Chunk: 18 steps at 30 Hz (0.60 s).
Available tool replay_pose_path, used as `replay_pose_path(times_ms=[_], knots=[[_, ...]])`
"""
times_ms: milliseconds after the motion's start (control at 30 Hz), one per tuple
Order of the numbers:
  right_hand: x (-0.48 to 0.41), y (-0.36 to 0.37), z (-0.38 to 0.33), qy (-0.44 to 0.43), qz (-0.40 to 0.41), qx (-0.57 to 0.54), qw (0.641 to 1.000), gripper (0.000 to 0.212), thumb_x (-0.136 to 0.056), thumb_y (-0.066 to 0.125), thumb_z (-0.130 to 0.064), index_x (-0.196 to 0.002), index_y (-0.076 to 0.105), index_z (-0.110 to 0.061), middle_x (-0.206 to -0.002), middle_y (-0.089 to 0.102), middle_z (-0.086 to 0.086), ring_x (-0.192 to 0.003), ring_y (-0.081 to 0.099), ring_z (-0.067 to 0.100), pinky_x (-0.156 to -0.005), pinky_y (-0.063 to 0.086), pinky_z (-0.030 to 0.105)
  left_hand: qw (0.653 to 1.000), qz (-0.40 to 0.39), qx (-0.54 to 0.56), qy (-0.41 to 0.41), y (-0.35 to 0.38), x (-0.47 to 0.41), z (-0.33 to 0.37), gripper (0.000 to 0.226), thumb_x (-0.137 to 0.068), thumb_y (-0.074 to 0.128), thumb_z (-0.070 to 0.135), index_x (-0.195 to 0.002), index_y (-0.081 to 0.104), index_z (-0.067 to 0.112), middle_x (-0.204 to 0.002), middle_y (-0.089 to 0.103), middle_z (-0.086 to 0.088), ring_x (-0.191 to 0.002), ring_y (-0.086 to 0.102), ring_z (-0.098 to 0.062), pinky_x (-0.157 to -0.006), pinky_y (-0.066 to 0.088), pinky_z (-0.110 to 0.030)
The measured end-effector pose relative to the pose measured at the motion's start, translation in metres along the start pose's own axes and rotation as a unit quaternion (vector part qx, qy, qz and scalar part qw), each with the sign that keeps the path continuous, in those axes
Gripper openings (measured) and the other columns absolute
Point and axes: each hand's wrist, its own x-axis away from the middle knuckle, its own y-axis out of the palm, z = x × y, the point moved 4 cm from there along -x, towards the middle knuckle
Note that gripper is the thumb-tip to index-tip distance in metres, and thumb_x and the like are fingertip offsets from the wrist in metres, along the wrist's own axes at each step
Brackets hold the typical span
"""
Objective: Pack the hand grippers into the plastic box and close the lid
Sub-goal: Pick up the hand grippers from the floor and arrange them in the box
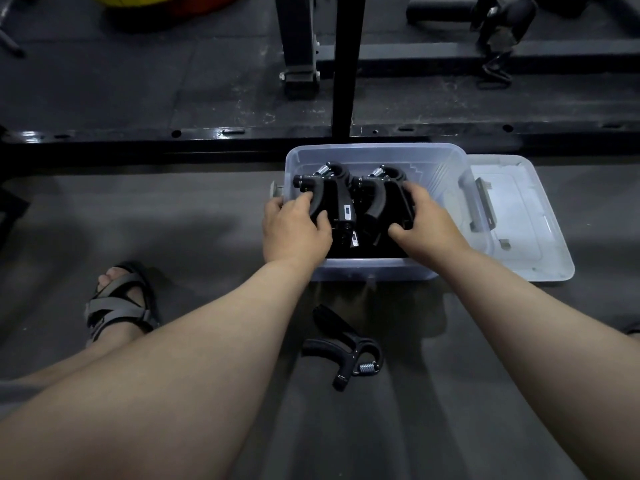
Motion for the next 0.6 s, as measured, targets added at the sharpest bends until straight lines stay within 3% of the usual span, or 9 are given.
replay_pose_path(times_ms=[300,433,533,600], knots=[[0.002,0.002,0.001,0.018,-0.010,-0.026,0.999,0.081,-0.073,0.060,-0.037,-0.145,0.024,-0.035,-0.137,0.050,0.006,-0.122,0.052,0.022,-0.099,0.047,0.042,1.000,-0.017,-0.013,-0.006,-0.004,0.006,0.004,0.045,-0.094,0.054,0.039,-0.136,0.055,0.025,-0.129,0.056,-0.006,-0.137,0.033,-0.024,-0.112,0.034,-0.041],[0.009,-0.002,-0.009,-0.035,0.015,-0.005,0.999,0.082,-0.072,0.055,-0.042,-0.147,0.023,-0.037,-0.153,0.027,0.002,-0.137,0.038,0.025,-0.110,0.037,0.046,0.998,-0.042,-0.040,-0.012,-0.006,0.006,0.007,0.051,-0.091,0.058,0.037,-0.141,0.049,0.028,-0.137,0.049,-0.003,-0.139,0.030,-0.027,-0.114,0.031,-0.039],[0.012,0.000,-0.015,-0.077,0.019,0.012,0.997,0.078,-0.077,0.057,-0.035,-0.148,0.026,-0.033,-0.152,0.025,-0.001,-0.136,0.037,0.023,-0.109,0.038,0.046,0.998,-0.044,-0.039,-0.013,-0.008,0.007,0.006,0.050,-0.092,0.059,0.034,-0.141,0.049,0.028,-0.138,0.050,-0.005,-0.138,0.030,-0.027,-0.115,0.029,-0.040],[0.011,-0.001,-0.012,-0.036,0.028,-0.026,0.999,0.070,-0.082,0.055,-0.027,-0.147,0.029,-0.026,-0.148,0.033,0.001,-0.132,0.042,0.020,-0.107,0.040,0.042,0.999,-0.037,-0.033,-0.012,-0.008,0.007,0.006,0.048,-0.093,0.058,0.033,-0.141,0.050,0.029,-0.135,0.052,-0.005,-0.138,0.032,-0.027,-0.115,0.029,-0.040]])
